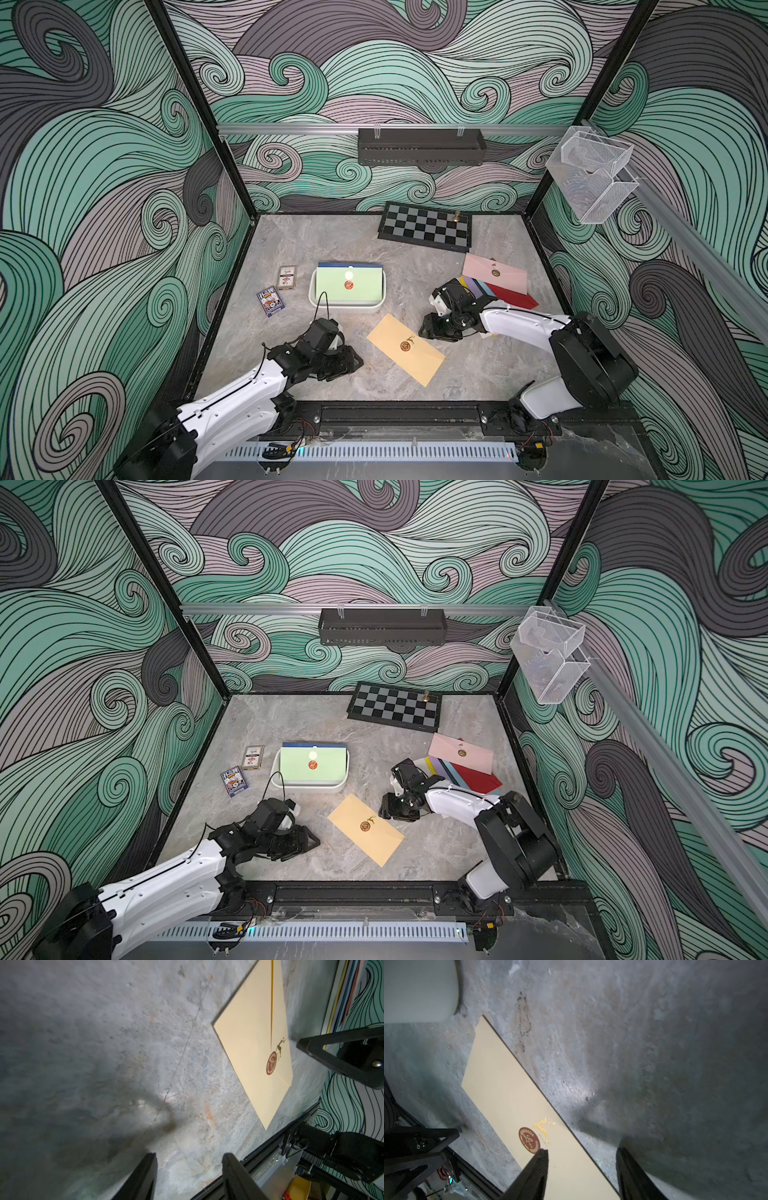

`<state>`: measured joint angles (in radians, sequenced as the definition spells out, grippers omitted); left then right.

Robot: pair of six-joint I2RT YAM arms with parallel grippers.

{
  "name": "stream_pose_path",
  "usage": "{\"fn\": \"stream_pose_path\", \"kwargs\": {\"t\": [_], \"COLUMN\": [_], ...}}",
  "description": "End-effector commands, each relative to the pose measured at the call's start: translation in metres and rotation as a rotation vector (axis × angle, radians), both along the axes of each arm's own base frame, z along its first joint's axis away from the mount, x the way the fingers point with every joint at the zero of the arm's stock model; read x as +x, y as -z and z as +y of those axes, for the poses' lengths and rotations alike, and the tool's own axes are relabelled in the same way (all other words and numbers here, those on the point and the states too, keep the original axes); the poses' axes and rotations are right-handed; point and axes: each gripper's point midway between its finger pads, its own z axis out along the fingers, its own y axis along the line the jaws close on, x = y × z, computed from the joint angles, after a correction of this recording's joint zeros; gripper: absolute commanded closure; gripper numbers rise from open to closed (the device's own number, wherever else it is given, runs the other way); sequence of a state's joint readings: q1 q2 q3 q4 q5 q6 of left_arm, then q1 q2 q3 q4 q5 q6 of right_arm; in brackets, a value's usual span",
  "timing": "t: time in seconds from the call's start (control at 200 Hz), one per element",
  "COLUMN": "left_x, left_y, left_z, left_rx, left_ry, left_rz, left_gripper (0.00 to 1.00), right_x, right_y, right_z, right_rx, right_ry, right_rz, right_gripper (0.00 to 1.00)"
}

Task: Put the sealed envelopes into the storage box
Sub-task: Move the envelope to the center of the board.

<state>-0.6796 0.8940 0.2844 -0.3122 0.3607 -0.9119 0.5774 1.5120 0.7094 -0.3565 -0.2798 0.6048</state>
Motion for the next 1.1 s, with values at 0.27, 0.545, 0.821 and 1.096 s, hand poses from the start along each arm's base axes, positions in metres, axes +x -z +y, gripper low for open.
{"fn": "stream_pose_path", "kwargs": {"t": [0.27, 0.545, 0.821, 1.096], "left_x": [0.016, 0.03, 0.03, 0.032], "left_y": [-0.011, -0.007, 0.004, 0.011], "left_z": [-0.045, -0.034, -0.04, -0.046], "left_rx": [-0.046, 0.061, 0.049, 0.049], "left_ry": [0.085, 0.028, 0.022, 0.026], "left_rz": [-0.017, -0.034, 0.005, 0.027], "left_gripper": [0.5, 0.5, 0.52, 0.57], "right_x": [-0.068, -0.051, -0.039, -0.046], "right_y": [0.009, -0.004, 0.019, 0.022], "right_z": [0.038, 0.043, 0.039, 0.061], "right_rx": [0.044, 0.006, -0.149, -0.121], "right_ry": [-0.13, -0.158, -0.157, -0.211], "right_rz": [0.156, 0.063, 0.048, 0.062], "right_gripper": [0.44, 0.42, 0.43, 0.42]}}
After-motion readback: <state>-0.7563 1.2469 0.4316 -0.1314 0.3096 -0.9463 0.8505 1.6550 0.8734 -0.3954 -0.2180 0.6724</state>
